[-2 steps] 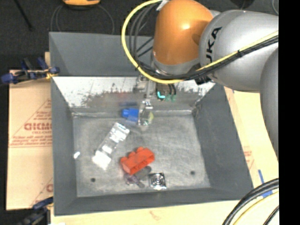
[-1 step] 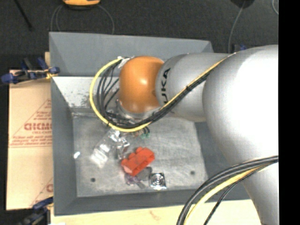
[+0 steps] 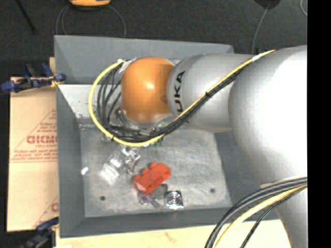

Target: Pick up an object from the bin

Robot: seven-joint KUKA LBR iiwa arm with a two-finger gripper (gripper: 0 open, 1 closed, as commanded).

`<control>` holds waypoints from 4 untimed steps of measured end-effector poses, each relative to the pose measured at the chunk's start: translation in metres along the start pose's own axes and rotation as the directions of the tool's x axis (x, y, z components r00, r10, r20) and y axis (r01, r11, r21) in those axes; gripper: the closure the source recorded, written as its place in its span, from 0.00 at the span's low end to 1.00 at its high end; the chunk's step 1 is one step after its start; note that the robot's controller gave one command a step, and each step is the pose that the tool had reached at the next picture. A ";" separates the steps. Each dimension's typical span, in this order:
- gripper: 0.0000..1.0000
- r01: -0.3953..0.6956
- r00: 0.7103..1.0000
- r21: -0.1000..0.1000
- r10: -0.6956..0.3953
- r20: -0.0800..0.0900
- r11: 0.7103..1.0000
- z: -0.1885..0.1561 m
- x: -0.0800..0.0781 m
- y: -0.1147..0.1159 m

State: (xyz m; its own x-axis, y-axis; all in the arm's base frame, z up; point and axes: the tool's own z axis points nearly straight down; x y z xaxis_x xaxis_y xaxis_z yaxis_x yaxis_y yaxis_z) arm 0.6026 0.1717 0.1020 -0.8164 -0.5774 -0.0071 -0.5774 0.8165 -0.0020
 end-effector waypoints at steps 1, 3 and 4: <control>0.00 0.218 0.976 -0.001 -0.218 0.000 0.976 -0.001 -0.002 0.008; 0.00 0.358 0.934 -0.001 -0.358 0.002 0.934 0.025 -0.006 0.005; 1.00 0.355 0.935 -0.002 -0.355 0.003 0.935 0.024 -0.006 0.005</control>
Offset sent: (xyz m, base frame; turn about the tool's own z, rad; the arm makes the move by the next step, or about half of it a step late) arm -0.0042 0.0081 0.0006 -0.2210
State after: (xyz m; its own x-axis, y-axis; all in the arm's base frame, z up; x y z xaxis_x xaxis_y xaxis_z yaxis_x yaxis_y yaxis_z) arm 0.6049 0.1795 0.0784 -0.5580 -0.8298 -0.0091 -0.8298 0.5580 -0.0027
